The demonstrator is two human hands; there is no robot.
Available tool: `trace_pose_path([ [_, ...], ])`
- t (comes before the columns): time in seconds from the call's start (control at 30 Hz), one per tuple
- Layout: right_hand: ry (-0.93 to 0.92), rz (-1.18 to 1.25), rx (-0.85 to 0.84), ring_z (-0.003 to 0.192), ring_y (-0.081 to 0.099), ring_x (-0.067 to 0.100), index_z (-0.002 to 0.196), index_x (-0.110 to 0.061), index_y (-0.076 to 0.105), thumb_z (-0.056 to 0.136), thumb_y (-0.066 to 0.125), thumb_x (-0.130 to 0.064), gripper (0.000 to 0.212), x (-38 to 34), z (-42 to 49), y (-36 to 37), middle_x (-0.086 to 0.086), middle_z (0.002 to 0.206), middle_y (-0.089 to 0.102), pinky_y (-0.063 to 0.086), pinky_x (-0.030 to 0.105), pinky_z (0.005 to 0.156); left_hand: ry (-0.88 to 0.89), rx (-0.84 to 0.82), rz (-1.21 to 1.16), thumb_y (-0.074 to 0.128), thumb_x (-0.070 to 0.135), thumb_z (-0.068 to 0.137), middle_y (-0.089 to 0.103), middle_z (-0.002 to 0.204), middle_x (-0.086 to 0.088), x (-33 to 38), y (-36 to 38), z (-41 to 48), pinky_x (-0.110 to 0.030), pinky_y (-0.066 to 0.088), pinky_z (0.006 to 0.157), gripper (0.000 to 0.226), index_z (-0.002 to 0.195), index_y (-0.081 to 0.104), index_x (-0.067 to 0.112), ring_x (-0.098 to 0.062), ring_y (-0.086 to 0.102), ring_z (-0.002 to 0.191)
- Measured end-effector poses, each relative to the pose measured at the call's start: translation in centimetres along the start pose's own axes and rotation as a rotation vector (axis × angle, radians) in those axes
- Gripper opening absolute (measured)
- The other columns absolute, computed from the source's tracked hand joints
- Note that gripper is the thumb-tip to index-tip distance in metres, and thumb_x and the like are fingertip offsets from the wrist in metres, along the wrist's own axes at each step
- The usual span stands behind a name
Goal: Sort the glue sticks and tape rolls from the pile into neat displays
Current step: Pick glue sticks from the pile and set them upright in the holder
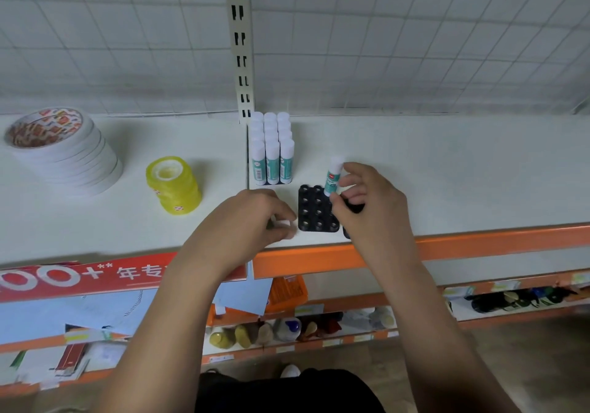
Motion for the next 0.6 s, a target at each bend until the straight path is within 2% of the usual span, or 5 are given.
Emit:
trace_pose_path([
  [0.17, 0.015, -0.011, -0.053, 0.076, 0.058, -0.006, 0.12, -0.018, 0.062, 0.087, 0.069, -0.017, 0.034, -0.7, -0.5, 1.4, -0.008, 0.095, 0.065, 0.045, 0.003, 0.073, 0.001, 0.013, 0.056, 0.068, 0.023, 0.088, 0.065, 0.102, 0.005, 0.0, 0.0, 0.0, -0.037, 0.05, 0.08, 0.021, 0.107, 0.073, 0.03, -0.016, 0.06, 0.091],
  [0.33, 0.011, 0.011, -0.104, 0.075, 0.061, -0.004, 0.098, -0.016, 0.071, 0.087, 0.069, -0.016, 0.011, -1.0, -1.1, 1.9, -0.009, 0.084, 0.069, 0.045, 0.004, 0.073, 0.015, 0.116, 0.063, 0.069, 0.024, 0.087, 0.067, 0.099, 0.0, 0.6, -1.3, 0.0, -0.038, 0.05, 0.079, 0.019, 0.106, 0.072, 0.023, -0.021, 0.061, 0.092],
  [0.47, 0.02, 0.128, -0.19, 0.079, 0.065, -0.005, 0.099, -0.021, 0.074, 0.093, 0.062, -0.027, 0.015, -1.9, -1.5, 3.1, -0.015, 0.083, 0.071, 0.047, 0.008, 0.071, 0.052, 0.197, -0.016, 0.072, 0.022, 0.084, 0.07, 0.098, 0.004, 1.8, -2.4, 0.0, -0.037, 0.051, 0.078, 0.025, 0.109, 0.067, 0.022, -0.018, 0.063, 0.088],
  [0.6, 0.081, 0.264, -0.235, 0.075, 0.067, -0.006, 0.098, -0.02, 0.075, 0.09, 0.067, -0.028, 0.014, -1.7, -1.6, 3.8, -0.014, 0.081, 0.074, 0.048, 0.007, 0.07, 0.069, 0.208, 0.007, 0.069, 0.021, 0.085, 0.07, 0.1, 0.001, 2.6, -2.3, 0.1, -0.038, 0.051, 0.079, 0.025, 0.11, 0.066, 0.02, -0.019, 0.063, 0.092],
])
Point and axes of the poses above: each hand's wrist, its own z-axis towards the middle knuckle, its own y-axis out of the palm, x = y × z, the point moved 10 cm from there along z, towards the middle knuckle
